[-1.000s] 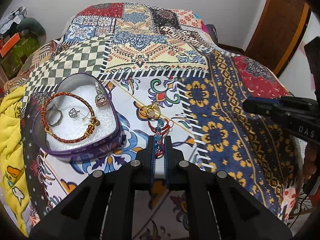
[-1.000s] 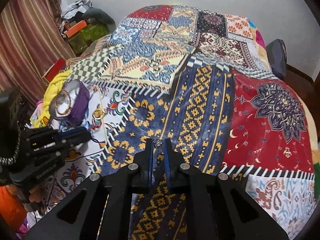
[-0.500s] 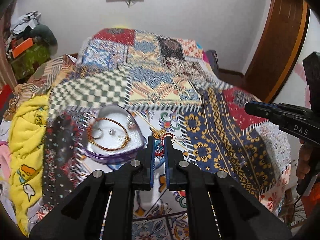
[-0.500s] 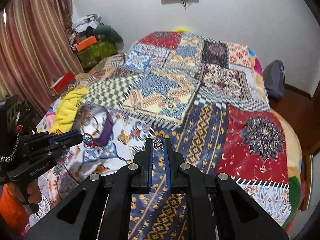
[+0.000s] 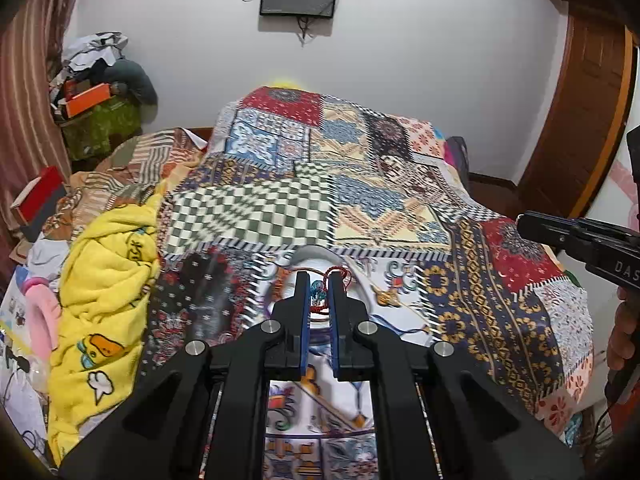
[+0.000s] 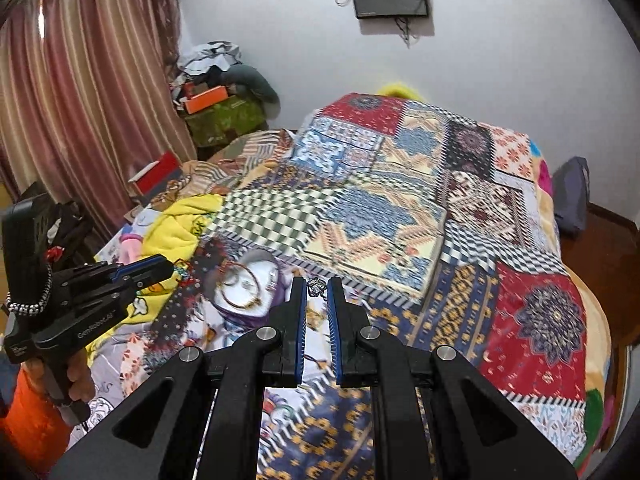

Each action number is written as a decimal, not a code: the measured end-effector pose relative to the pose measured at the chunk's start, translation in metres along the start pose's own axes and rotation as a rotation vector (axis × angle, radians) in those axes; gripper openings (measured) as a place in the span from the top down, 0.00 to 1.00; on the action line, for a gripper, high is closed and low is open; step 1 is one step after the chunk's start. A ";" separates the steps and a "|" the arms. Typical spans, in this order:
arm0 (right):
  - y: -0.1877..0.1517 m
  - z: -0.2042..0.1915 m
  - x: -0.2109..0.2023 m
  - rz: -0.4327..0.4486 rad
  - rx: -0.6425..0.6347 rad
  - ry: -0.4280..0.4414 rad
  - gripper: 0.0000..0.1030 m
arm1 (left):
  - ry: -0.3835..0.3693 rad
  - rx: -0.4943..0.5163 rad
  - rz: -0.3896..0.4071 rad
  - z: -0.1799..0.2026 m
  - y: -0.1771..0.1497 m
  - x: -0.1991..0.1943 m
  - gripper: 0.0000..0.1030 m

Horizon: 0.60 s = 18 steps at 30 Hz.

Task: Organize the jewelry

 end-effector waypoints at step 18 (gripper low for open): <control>0.004 -0.059 0.073 -0.079 -0.064 0.148 0.91 | -0.009 -0.004 -0.032 -0.028 -0.001 0.030 0.94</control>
Point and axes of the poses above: each gripper's, at about its wrist camera, not at the fingertips, and x roughly the way its jaws point, z to its right, y to its top, the point moved 5 cm from there along x, roughly the way its jaws point, and after that the axes turned 3 degrees about -x, right-handed, at the moved point
